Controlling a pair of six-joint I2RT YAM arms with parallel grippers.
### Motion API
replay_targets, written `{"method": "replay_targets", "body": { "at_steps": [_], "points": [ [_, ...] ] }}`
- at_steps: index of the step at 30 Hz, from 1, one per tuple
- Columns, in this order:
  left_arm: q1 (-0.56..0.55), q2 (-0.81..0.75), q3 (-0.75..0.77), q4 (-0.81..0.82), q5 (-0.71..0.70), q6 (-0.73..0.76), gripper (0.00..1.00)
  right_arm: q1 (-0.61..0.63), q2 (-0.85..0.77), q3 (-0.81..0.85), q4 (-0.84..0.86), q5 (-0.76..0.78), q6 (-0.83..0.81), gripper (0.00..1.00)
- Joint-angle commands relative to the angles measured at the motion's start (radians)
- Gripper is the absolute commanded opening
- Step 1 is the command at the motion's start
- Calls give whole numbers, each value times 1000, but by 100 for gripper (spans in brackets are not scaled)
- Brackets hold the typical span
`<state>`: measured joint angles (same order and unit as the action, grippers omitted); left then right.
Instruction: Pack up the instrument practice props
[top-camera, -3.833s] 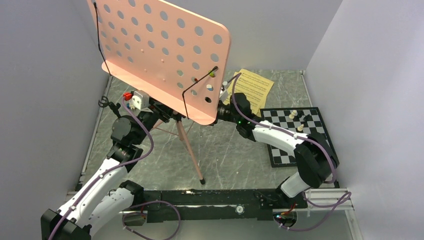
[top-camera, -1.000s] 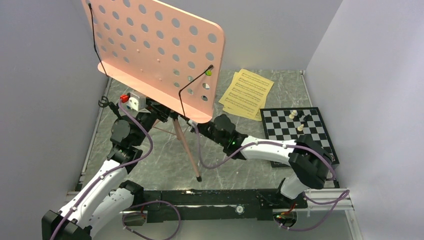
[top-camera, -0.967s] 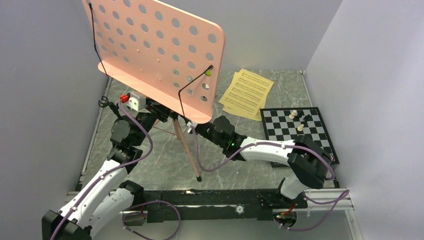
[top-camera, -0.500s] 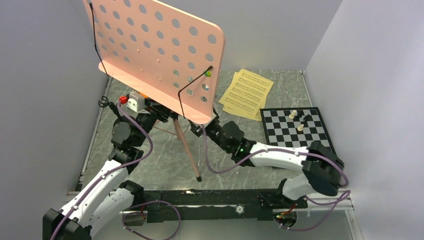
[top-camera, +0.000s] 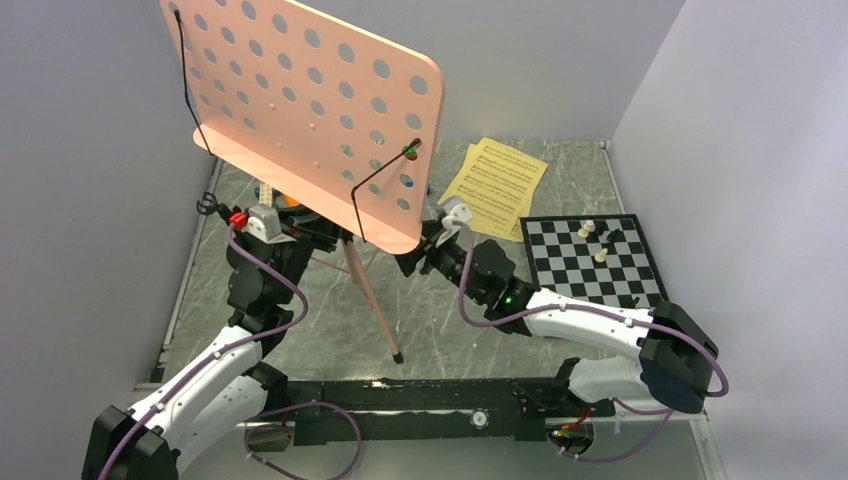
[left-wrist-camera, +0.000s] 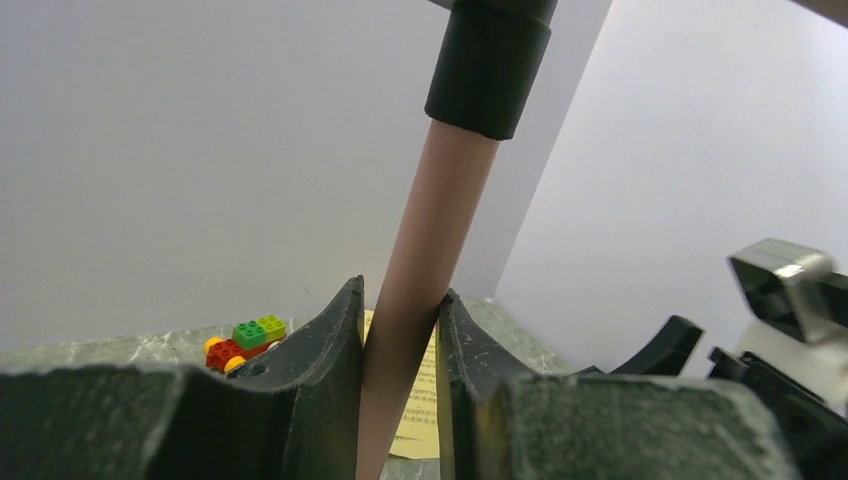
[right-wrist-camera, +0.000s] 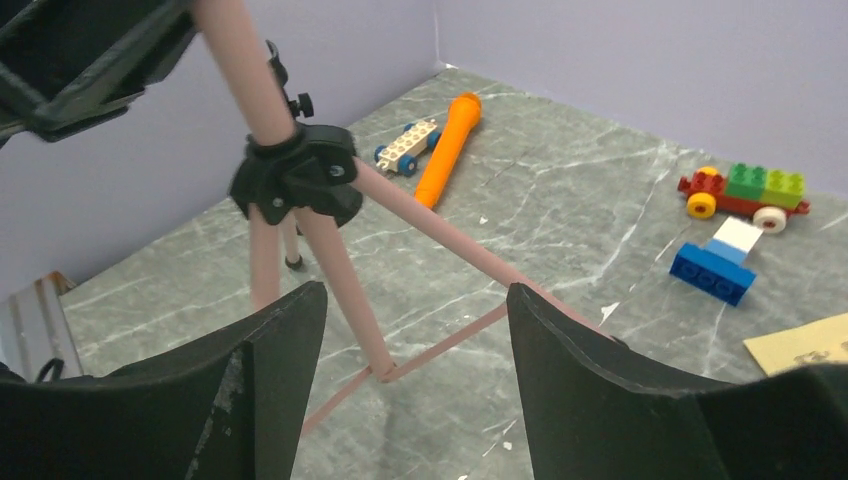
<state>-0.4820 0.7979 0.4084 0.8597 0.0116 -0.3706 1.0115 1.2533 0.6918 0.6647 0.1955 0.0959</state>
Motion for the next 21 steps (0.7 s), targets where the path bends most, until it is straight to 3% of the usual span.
{"method": "replay_targets", "body": {
  "at_steps": [1, 6, 10, 13, 18, 21],
  "points": [
    [-25, 79, -147, -331, -43, -151, 0, -110, 9, 7, 5, -169, 261, 71],
    [-39, 16, -174, -379, -80, -140, 0, -243, 113, 110, -32, -439, 557, 74],
    [-43, 3, -196, -380, -85, -151, 0, -243, 212, 203, -6, -549, 619, 84],
    [-48, 8, -203, -390, -85, -163, 0, -245, 284, 298, -61, -622, 673, 85],
    [-53, -14, -230, -386, -103, -170, 0, -245, 360, 381, -78, -726, 772, 81],
    [-53, -2, -233, -378, -97, -173, 0, -243, 372, 386, -91, -728, 771, 72]
  ]
}}
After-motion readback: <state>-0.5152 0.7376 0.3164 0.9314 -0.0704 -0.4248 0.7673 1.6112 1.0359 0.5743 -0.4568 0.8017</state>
